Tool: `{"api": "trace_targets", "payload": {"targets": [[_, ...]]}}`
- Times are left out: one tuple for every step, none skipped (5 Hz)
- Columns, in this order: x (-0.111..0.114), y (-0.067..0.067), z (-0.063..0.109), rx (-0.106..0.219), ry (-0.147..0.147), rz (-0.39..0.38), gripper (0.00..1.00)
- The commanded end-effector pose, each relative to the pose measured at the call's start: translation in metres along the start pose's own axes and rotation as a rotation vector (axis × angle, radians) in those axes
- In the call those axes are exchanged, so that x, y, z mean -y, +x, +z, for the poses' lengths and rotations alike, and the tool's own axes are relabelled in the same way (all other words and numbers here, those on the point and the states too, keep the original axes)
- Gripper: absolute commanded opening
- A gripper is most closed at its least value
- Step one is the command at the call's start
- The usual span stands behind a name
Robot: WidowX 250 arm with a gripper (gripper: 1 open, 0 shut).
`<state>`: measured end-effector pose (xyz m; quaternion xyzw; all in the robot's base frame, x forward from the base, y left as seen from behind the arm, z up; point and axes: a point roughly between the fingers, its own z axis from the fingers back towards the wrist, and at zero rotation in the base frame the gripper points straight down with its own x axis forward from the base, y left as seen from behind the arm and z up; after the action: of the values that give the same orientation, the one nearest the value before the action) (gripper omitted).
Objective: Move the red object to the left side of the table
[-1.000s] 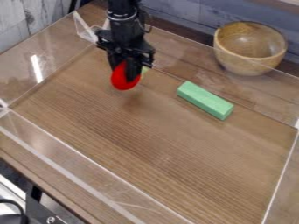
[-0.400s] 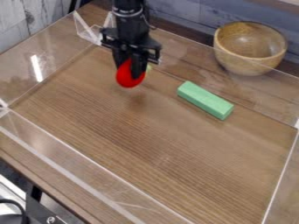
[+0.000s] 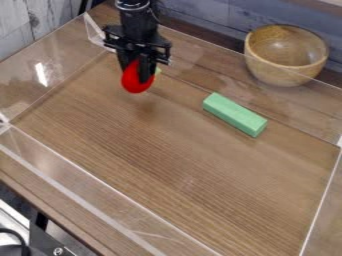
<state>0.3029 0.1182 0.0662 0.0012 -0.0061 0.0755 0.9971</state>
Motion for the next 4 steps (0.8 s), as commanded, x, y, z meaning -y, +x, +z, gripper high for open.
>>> {"api": "trace_targets", "payload": {"targets": [[-0.014, 0.012, 0.016, 0.054, 0.015, 0.015, 0.0], [-0.022, 0.012, 0.014, 0.046, 0.018, 0.03, 0.0], [-0.029, 0.013, 0.01, 0.041, 0.022, 0.037, 0.0], [-0.035, 0.014, 0.007, 0.035, 0.025, 0.044, 0.0]]}}
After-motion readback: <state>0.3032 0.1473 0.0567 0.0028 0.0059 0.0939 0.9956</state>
